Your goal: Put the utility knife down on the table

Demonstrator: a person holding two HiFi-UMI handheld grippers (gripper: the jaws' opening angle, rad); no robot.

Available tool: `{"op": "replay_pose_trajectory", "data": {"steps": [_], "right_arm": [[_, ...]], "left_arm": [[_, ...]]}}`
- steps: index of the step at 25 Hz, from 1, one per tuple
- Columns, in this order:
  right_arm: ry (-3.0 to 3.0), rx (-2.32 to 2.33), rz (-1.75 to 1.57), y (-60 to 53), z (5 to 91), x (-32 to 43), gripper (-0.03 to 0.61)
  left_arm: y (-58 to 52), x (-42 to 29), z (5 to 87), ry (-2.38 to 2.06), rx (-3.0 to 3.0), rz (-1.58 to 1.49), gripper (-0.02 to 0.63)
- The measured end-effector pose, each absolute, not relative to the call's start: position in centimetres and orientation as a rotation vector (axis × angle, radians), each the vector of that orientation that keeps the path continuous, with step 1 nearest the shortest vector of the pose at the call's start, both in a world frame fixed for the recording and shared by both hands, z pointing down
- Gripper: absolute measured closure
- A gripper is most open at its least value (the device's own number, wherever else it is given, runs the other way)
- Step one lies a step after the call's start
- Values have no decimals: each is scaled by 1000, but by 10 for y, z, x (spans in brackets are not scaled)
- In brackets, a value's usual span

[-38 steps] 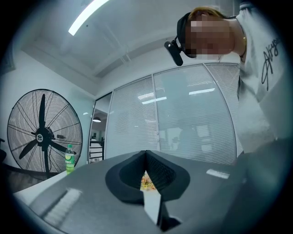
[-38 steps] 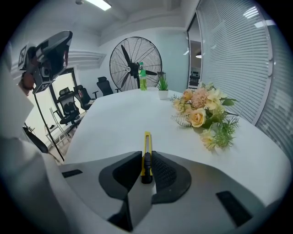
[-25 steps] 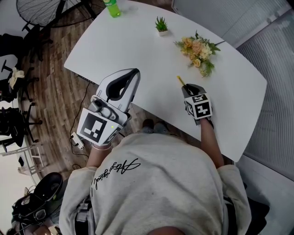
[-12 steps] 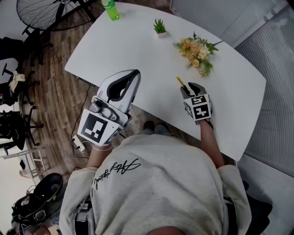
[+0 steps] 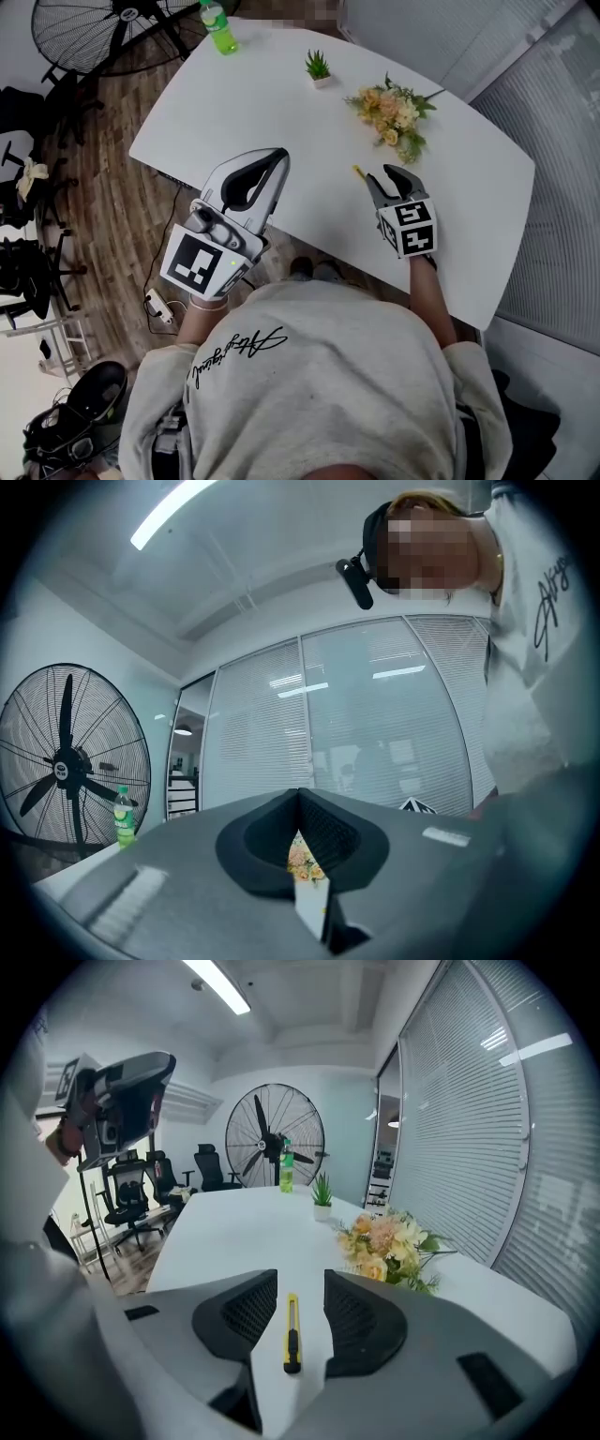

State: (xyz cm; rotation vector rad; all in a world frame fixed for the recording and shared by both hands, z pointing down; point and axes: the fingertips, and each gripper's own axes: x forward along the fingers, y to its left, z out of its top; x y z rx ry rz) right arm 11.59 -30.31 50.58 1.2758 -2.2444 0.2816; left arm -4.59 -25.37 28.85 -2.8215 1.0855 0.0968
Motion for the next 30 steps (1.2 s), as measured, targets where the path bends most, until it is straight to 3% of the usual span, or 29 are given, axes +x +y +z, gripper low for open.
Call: {"op": "replay_pose_trajectory", "data": {"steps": [30], "right_arm": [[-2585,1481,-24,-284,328,103,408]], "left_arm": [[-257,-31,270,983,-2831,126,615]]}}
